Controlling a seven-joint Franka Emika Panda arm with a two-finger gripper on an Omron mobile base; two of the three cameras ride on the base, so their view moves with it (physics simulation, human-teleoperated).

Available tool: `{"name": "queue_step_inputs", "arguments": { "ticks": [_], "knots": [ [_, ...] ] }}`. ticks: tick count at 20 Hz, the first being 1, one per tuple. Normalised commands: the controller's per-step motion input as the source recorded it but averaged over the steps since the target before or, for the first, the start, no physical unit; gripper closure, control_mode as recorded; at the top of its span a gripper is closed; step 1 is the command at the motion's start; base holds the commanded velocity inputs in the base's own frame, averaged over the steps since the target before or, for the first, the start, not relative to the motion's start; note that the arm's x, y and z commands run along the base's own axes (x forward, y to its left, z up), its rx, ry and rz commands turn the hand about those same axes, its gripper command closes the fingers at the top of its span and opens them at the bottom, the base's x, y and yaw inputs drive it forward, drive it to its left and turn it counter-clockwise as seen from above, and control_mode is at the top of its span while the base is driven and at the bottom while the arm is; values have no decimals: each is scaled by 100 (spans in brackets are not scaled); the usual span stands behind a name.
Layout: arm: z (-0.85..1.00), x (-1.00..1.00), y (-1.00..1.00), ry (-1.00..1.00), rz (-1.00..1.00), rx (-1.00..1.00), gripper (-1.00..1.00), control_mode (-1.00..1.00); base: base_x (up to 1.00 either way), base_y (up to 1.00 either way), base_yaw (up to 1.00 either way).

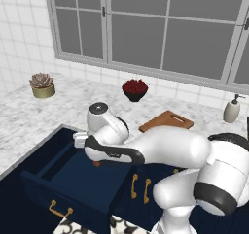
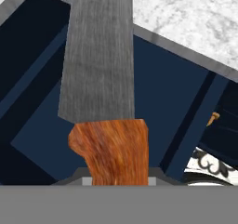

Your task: Pick up the knife from the drawer and place it on the cutting board. Then place the meat from the plate to the cutting board.

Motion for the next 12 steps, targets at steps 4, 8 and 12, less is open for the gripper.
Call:
{"name": "queue_step_inputs", "arguments": {
  "ticks": [4, 8, 12],
  "knots": [
    [32, 8, -100, 0, -14, 22, 100, -100, 0, 0, 0],
    [12, 13, -100, 0, -28, 26, 100, -100, 0, 0, 0],
    [23, 14, -100, 0, -37, 21, 100, -100, 0, 0, 0]
  ]
}}
